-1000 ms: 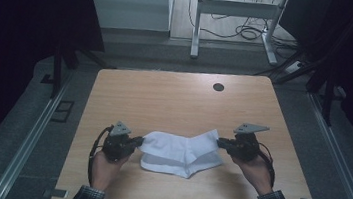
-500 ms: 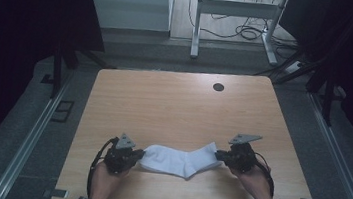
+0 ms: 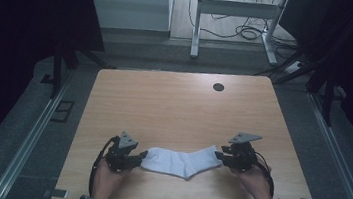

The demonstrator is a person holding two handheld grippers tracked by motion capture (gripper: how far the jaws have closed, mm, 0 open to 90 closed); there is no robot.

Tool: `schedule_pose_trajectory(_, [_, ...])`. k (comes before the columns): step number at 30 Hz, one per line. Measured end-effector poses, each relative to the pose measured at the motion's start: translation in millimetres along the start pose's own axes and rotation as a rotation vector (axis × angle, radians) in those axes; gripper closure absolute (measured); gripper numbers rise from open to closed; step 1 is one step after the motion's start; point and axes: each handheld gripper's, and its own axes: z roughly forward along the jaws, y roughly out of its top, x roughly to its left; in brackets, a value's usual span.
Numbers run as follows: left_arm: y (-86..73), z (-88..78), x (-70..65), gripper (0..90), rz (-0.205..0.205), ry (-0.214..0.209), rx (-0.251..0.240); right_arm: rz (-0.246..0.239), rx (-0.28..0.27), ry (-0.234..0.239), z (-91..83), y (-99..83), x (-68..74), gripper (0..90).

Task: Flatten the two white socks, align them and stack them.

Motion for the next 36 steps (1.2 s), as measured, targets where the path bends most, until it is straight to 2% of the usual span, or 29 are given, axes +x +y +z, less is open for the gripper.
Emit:
schedule_pose_trajectory(4, [-1.3, 9.8, 2.5, 47.6, -0.019, -0.012, 0.019, -0.004, 0.01, -0.015, 13.7, -0.2, 2.3, 56.2])
schedule_pose_trajectory(8, [-2.7, 17.4, 3.2, 47.9, -0.025, -0.009, 0.035, -0.029, 0.026, -0.051, 21.8, -2.3, 2.1, 56.4])
schedule_pose_trajectory(11, [-4.7, 21.3, 4.2, 51.0, -0.032, -0.021, 0.052, -0.022, 0.044, -0.048, 26.1, -7.4, -1.3, 54.5])
schedule_pose_trajectory(15, [-7.1, 27.7, 0.6, 53.5, -0.02, -0.037, 0.08, 0.007, 0.042, -0.018, 27.9, -10.6, -4.7, 54.1])
schedule_pose_trajectory(21, [-8.3, 28.4, 1.3, 66.0, -0.035, -0.083, 0.064, 0.061, 0.053, 0.054, 29.3, -11.7, -7.4, 68.7])
schedule_pose_trajectory(25, [-7.6, 28.9, -0.4, 78.4, -0.049, -0.111, 0.07, 0.059, 0.06, 0.076, 29.4, -10.8, -8.7, 75.1])
schedule_pose_trajectory(30, [-5.1, 28.3, -2.0, 82.1, -0.032, -0.098, 0.078, 0.038, 0.061, 0.055, 27.9, -8.7, -4.4, 79.1])
schedule_pose_trajectory(36, [0.4, 22.8, -1.9, 82.3, -0.029, -0.087, 0.031, 0.025, 0.043, 0.044, 23.5, -5.8, -2.8, 79.8])
